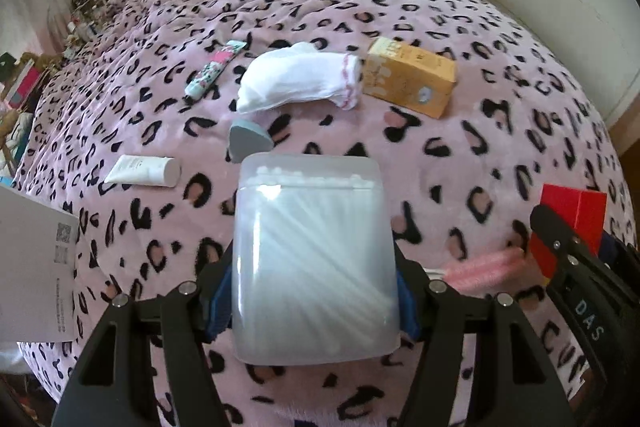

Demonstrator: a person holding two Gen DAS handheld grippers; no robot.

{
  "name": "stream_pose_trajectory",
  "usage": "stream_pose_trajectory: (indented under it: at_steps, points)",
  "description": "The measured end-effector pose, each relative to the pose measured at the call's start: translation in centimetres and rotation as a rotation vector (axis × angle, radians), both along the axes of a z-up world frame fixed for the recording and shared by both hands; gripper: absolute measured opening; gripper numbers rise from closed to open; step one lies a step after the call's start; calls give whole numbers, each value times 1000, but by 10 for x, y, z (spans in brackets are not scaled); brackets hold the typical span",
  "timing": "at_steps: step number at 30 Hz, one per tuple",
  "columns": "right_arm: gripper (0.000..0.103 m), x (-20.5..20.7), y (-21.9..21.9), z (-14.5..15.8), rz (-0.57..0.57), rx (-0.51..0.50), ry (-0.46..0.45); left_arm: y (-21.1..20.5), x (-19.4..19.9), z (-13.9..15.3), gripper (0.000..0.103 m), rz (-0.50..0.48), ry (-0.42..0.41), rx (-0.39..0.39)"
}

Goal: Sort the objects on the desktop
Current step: 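Lift the swab box with the left tool while the right tool lifts the red cube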

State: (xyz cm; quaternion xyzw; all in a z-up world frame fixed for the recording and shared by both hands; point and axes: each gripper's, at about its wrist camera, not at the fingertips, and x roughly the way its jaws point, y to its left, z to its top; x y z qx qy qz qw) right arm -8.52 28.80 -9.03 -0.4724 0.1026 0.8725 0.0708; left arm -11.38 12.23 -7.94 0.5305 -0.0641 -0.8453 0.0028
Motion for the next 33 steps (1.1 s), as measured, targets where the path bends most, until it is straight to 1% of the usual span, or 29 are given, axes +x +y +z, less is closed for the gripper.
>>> stream_pose_trajectory:
  at_steps: [3, 5, 12, 14, 18, 24, 33]
  points:
    - [52, 8, 6, 11, -24, 17, -1, 7, 5, 10, 65, -23, 5, 28]
    - [52, 17, 11, 20, -45, 46, -4, 12, 10, 18, 65, -35, 19, 33]
    - [52, 52, 26, 44, -87, 85, 2, 23, 30, 28, 65, -63, 19, 46]
    - [52, 60, 26, 49, -86, 82, 5, 24, 37, 30, 65, -70, 14, 59]
    - [52, 73, 21, 55, -78, 76, 5, 23, 51, 37, 65, -80, 26, 53]
    - [52, 87, 1, 64, -52, 80, 11, 6, 72, 49, 65, -66, 44, 51]
    - [52, 97, -50, 69, 31, 90, 9, -48, 94, 58, 65, 17, 51, 68]
